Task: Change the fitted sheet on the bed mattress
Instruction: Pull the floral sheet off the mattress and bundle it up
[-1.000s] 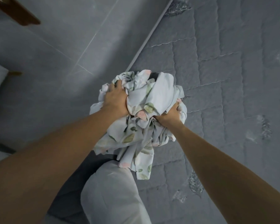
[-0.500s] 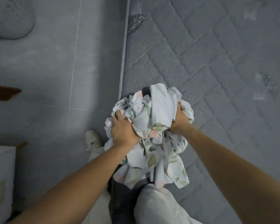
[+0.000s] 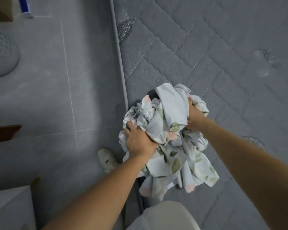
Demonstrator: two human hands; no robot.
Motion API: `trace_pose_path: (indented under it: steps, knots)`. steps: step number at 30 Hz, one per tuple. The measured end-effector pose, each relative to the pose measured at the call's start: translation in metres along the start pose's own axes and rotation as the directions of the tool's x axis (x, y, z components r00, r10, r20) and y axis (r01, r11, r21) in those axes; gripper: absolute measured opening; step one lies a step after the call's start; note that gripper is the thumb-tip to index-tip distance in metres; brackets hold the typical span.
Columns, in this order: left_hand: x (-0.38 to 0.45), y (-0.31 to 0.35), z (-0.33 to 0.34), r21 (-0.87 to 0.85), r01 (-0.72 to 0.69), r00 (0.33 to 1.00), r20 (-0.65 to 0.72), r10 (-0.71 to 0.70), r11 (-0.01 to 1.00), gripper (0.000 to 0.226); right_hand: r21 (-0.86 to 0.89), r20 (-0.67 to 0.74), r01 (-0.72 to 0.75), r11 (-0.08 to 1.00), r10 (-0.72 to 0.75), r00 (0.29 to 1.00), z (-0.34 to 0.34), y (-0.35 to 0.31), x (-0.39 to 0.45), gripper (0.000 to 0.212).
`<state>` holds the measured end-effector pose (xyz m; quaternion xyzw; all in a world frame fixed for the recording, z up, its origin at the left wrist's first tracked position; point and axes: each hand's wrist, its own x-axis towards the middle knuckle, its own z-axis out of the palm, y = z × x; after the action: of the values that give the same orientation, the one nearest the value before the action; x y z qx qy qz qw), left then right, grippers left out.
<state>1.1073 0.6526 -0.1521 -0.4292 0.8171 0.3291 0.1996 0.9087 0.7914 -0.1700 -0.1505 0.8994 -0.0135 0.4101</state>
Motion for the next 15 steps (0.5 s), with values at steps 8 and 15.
trace_pose_path:
  steps: [8,15]
  knots:
    - [0.002,-0.012,-0.010,-0.196,-0.035,0.999,0.023,0.040,0.980,0.132,0.122,-0.163,0.263,0.957,-0.242,0.956,-0.004,-0.007,-0.036,0.110]
    - [-0.012,-0.052,-0.104,-0.313,-0.288,0.957,-0.073,0.279,0.905,0.125,0.389,-0.243,0.277,0.879,-0.192,0.951,0.000,-0.051,-0.104,0.117]
